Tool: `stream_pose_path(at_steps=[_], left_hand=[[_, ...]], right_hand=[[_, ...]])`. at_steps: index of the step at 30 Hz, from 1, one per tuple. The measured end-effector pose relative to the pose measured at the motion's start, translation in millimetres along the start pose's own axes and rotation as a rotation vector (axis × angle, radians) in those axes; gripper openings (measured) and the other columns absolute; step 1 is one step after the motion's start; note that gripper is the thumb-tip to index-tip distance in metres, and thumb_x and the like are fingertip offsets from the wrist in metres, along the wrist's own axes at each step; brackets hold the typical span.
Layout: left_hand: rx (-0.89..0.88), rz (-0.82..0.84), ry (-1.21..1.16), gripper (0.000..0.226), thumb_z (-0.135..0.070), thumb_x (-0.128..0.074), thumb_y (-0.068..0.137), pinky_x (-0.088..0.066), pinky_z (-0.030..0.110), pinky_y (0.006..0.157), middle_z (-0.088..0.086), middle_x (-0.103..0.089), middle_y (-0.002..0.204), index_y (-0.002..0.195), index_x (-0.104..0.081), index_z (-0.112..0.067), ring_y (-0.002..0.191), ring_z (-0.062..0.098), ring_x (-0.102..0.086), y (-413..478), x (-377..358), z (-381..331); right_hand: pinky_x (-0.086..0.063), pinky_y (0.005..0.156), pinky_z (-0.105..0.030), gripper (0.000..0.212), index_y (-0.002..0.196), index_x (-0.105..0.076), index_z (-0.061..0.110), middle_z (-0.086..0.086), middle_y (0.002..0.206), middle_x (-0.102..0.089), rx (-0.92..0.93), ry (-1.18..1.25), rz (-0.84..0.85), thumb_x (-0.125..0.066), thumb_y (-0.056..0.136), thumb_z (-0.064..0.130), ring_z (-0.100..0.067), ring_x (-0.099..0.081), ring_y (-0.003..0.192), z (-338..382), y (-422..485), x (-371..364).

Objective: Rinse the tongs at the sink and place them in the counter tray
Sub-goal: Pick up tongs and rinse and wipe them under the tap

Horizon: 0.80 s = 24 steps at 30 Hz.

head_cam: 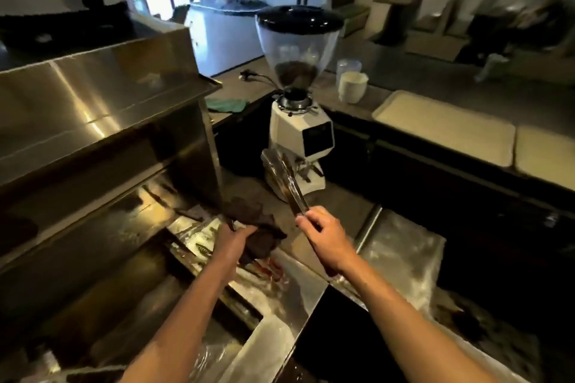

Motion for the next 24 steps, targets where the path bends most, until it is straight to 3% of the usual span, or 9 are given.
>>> stream_pose_path(at_steps=[5,7,10,13,16,18,21,24], left_hand=[[-0.033,0.207,0.081,0.024,-0.002,-0.069,0.084,-0.06,0.042,0.068,0.02,-0.072,0.101,0.108,-0.065,-0.005,0.077,0.029,-0.071,-6.6,-114.7,-18.3],[-0.063,0.298,0.099,0.021,0.001,-0.066,0.086,-0.059,0.049,0.079,0.02,-0.072,0.101,0.104,-0.066,-0.009,0.083,0.031,-0.071,-17.4,-164.3,-25.6],[-0.059,0.376,0.137,0.022,0.001,-0.063,0.088,-0.055,0.041,0.083,0.007,-0.071,0.09,0.091,-0.063,-0.02,0.087,0.026,-0.068,-39.4,-228.1,-31.0],[-0.062,0.423,0.19,0.017,-0.003,-0.066,0.087,-0.056,0.039,0.081,0.007,-0.07,0.092,0.092,-0.062,-0.019,0.09,0.026,-0.068,-49.9,-289.4,-28.5],[-0.039,0.461,0.208,0.02,-0.001,-0.066,0.088,-0.052,0.021,0.06,0.0,-0.066,0.085,0.105,-0.062,-0.01,0.076,0.013,-0.064,-59.4,-349.4,-25.1],[-0.01,0.483,0.218,0.022,-0.001,-0.066,0.088,-0.05,0.016,0.052,0.001,-0.067,0.087,0.107,-0.06,-0.01,0.075,0.011,-0.064,-66.2,-384.3,-21.9],[-0.007,0.534,0.23,0.023,-0.004,-0.067,0.087,-0.052,0.023,0.061,0.006,-0.07,0.094,0.108,-0.061,-0.011,0.081,0.015,-0.067,-75.6,-441.7,-19.1],[-0.033,0.563,0.253,0.015,-0.005,-0.067,0.089,-0.052,0.03,0.074,0.001,-0.065,0.087,0.092,-0.06,-0.017,0.08,0.014,-0.064,-83.1,-489.9,-24.1]], right_hand=[[-0.042,0.077,-0.028,0.027,0.081,-0.069,0.016,0.006,0.086,-0.055,-0.126,-0.014,-0.18,-0.058,0.099,0.032,-0.009,-0.056,0.082,-38.8,-29.6,98.7],[-0.042,0.075,-0.024,0.025,0.081,-0.07,0.021,0.005,0.088,-0.056,-0.178,-0.006,-0.246,-0.058,0.099,0.034,-0.008,-0.057,0.083,-56.0,-42.6,135.9],[-0.043,0.075,-0.024,0.025,0.084,-0.07,0.02,0.005,0.09,-0.058,-0.226,0.009,-0.335,-0.058,0.099,0.035,-0.008,-0.058,0.084,-83.0,-61.2,185.0],[-0.045,0.081,-0.026,0.025,0.088,-0.071,0.018,0.004,0.094,-0.059,-0.268,0.011,-0.397,-0.057,0.1,0.036,-0.007,-0.058,0.087,-110.3,-77.5,231.2],[-0.047,0.082,-0.026,0.024,0.088,-0.071,0.022,0.007,0.095,-0.059,-0.306,0.04,-0.47,-0.057,0.099,0.038,-0.004,-0.059,0.088,-137.3,-92.1,280.4],[-0.048,0.083,-0.027,0.025,0.088,-0.071,0.024,0.008,0.096,-0.059,-0.339,0.062,-0.503,-0.056,0.099,0.04,-0.003,-0.059,0.088,-153.8,-99.6,309.3],[-0.049,0.084,-0.025,0.023,0.088,-0.072,0.026,0.009,0.098,-0.06,-0.362,0.074,-0.556,-0.057,0.098,0.041,-0.003,-0.06,0.09,-177.9,-106.9,355.1],[-0.045,0.074,-0.02,0.022,0.082,-0.067,0.027,0.008,0.092,-0.059,-0.366,0.027,-0.61,-0.058,0.098,0.04,-0.003,-0.059,0.082,-192.2,-107.1,399.7]])
Point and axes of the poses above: each hand's wrist, its own y-axis towards the middle knuckle, its own x-axis out of the back of the hand, z = x × y, the point moved 8 cm from there along y, towards the middle knuckle
